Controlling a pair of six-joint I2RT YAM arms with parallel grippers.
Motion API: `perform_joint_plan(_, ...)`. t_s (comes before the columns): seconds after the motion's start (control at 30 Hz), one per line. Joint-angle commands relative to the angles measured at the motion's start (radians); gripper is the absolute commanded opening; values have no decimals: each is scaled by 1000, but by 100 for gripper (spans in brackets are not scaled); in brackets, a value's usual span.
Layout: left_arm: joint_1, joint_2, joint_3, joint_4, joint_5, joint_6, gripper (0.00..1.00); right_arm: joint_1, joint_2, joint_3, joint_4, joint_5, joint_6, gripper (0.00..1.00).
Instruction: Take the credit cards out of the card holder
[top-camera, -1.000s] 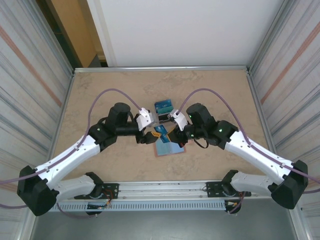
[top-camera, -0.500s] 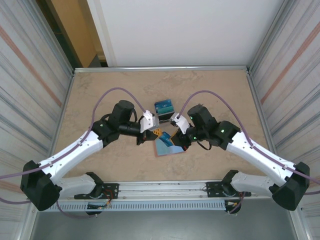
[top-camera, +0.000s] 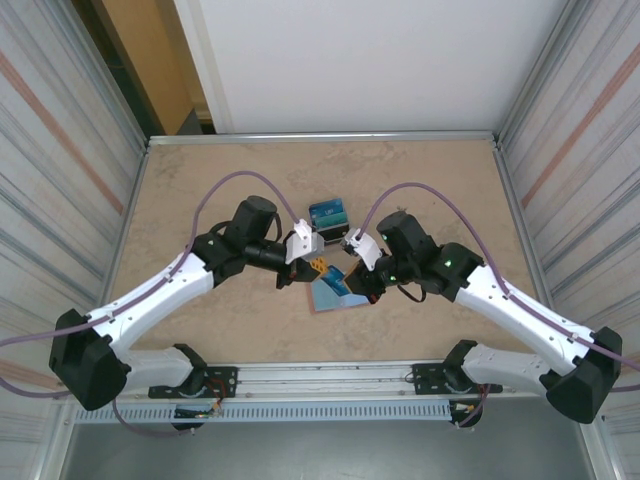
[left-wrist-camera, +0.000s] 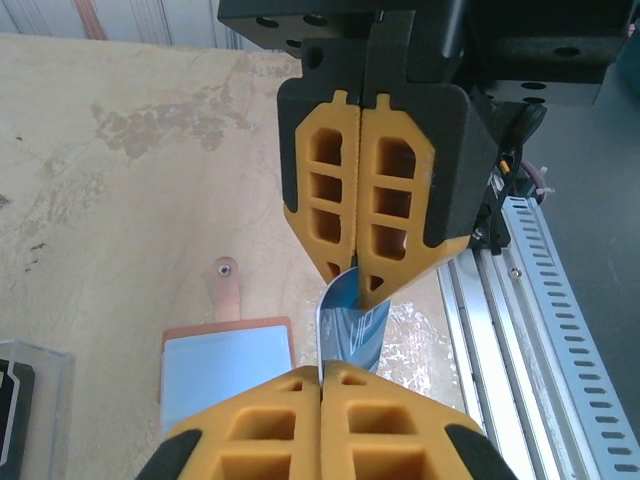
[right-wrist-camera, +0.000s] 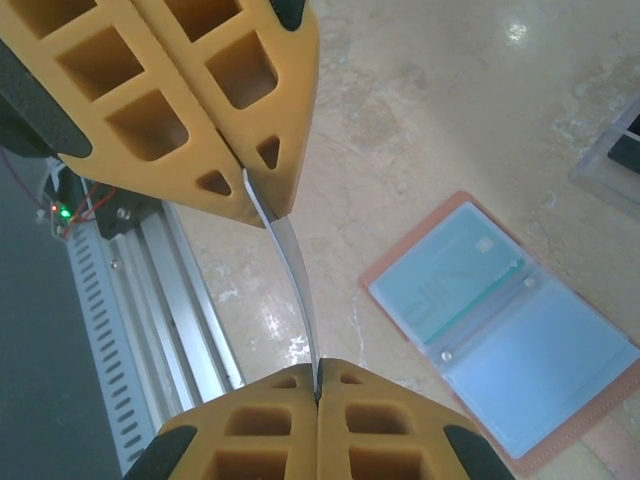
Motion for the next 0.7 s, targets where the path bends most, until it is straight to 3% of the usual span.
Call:
perform_joint_plan(0.0, -21, 4, 20, -33, 25, 28, 0, 6, -40, 14, 119, 0, -8, 15)
perform_joint_plan(0.07, -21, -20, -2, 1, -12, 17, 0, 0, -60, 0, 139, 24, 2, 31)
perform_joint_plan(0.17, -20, -81, -68, 105, -85, -33, 0, -17, -110, -33, 187, 63, 30, 48)
perform_joint_plan(0.3, -16, -176, -183, 311, -207, -185, 0, -50, -193, -114, 312, 124, 111, 57)
perform_joint_plan(0.53, -15, -300, -373, 684, -357, -628, 0, -155, -352, -345, 634, 152, 384, 78)
perform_joint_plan(0.67, -12, -332, -428, 782, -417, -815, 0, -178, -394, -445, 803, 130, 499, 90)
